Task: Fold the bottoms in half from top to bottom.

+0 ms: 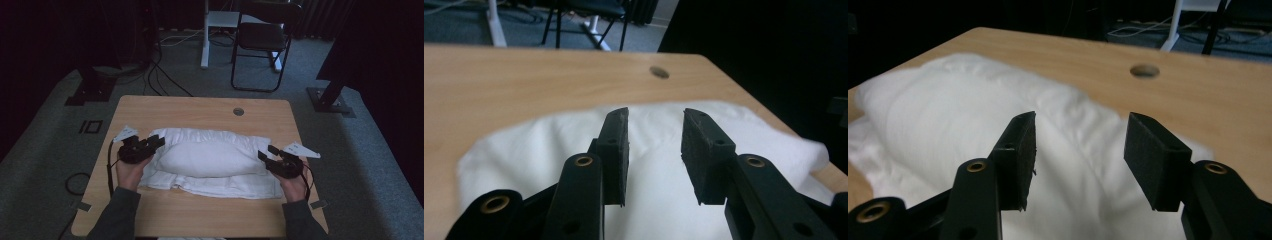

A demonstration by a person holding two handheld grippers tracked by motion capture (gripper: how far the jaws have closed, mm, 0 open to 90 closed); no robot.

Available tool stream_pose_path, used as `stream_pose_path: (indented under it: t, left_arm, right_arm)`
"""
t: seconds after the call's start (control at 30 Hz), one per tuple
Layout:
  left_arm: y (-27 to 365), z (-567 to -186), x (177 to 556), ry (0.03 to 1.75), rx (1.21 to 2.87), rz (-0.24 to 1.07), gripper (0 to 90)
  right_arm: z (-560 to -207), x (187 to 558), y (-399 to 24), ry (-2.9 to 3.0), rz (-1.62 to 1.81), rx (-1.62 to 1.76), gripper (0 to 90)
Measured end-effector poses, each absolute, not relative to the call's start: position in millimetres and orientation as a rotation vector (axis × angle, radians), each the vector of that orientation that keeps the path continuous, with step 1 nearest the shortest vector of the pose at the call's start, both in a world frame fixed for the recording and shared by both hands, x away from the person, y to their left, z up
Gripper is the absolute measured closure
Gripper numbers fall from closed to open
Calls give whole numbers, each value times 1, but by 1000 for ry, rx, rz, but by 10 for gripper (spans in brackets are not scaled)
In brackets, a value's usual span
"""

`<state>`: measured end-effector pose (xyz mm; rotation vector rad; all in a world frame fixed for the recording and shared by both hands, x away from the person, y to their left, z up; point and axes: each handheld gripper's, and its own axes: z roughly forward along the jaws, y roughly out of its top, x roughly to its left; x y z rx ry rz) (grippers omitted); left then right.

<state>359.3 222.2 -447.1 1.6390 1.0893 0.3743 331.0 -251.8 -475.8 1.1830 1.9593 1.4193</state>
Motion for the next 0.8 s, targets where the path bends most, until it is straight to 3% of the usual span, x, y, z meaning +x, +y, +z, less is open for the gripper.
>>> stream_pose_path:
  t: [0.2, 0.33, 0.37, 0.53, 0.6, 0.8]
  left_arm:
    - [172, -451, 397, 1092, 1740, 328, 645]
    - [142, -476, 410, 1080, 1889, 308, 645]
    - [136, -491, 409, 1078, 1939, 299, 645]
    - [139, -518, 399, 1082, 2019, 317, 676]
    - [146, -528, 391, 1096, 2079, 402, 696]
    - [165, -539, 375, 1130, 2058, 441, 699]
  right_arm:
    - [-468, 378, -194, 2045, 1291, 1174, 503]
    - [-486, 404, -172, 2100, 1130, 1237, 518]
    - [-505, 408, -170, 2151, 1091, 1295, 535]
    - [-527, 384, -168, 2213, 1118, 1273, 540]
    - [-531, 369, -165, 2253, 1086, 1196, 528]
    - [-547, 337, -170, 2287, 1045, 1135, 555]
